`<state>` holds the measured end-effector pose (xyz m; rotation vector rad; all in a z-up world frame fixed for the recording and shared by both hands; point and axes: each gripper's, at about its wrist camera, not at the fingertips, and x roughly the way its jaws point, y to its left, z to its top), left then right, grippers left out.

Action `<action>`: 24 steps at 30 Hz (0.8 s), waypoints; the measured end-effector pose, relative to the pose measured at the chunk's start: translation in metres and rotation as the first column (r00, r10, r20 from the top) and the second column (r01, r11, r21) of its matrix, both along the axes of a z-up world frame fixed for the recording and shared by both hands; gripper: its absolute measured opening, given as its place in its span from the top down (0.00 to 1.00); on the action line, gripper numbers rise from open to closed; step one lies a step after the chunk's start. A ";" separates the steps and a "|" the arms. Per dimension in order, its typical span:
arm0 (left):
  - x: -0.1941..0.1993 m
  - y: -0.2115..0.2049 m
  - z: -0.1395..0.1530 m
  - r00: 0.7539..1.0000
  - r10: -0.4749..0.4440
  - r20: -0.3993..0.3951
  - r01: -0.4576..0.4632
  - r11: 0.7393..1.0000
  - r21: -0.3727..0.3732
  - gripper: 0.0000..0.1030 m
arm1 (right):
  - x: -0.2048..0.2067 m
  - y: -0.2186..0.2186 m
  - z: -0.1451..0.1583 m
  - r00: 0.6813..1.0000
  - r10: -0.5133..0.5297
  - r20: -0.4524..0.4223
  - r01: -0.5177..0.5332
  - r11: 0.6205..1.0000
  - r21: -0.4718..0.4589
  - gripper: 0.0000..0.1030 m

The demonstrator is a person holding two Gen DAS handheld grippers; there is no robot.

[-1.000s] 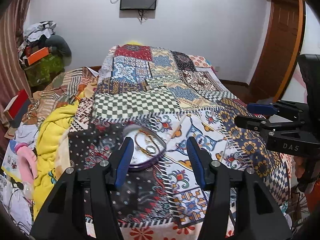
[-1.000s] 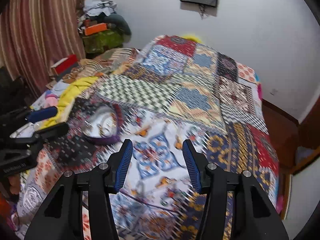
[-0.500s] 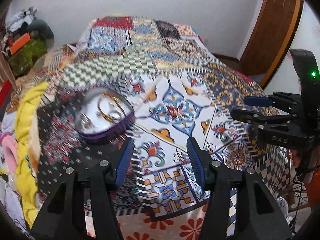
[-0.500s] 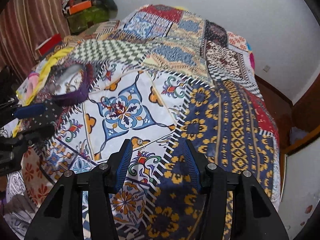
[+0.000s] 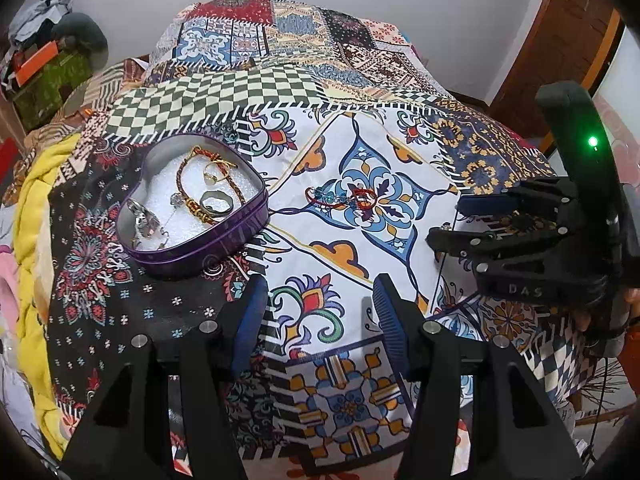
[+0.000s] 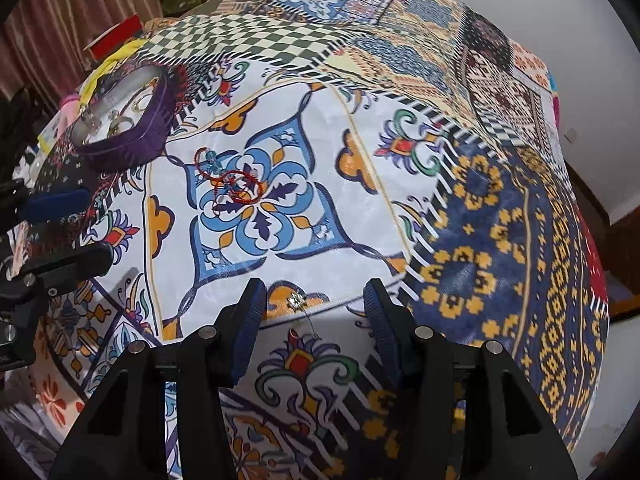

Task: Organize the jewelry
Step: 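Move the right tool back to the small ring on the quilt, then close the right tool on the small silver ring and lift it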

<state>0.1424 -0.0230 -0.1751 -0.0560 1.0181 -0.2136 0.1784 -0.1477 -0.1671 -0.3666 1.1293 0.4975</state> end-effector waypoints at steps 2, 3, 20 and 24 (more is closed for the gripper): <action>0.003 -0.001 -0.002 1.000 -0.003 -0.003 0.003 1.000 0.002 0.47 | -0.002 0.001 -0.001 1.000 0.013 -0.006 -0.013 1.000 0.009 0.66; 0.005 -0.001 -0.003 1.000 -0.005 -0.005 0.006 1.000 0.004 0.47 | -0.003 0.002 -0.001 1.000 0.020 -0.008 -0.020 1.000 0.015 0.70; 0.039 -0.027 -0.007 0.997 -0.069 -0.019 0.069 0.998 -0.002 0.47 | 0.013 -0.039 0.042 0.992 -0.106 0.070 0.097 0.988 0.119 0.91; 0.055 -0.032 -0.014 0.997 -0.062 -0.045 0.061 0.998 -0.020 0.47 | 0.019 -0.049 0.053 0.986 -0.131 0.103 0.115 0.983 0.143 0.91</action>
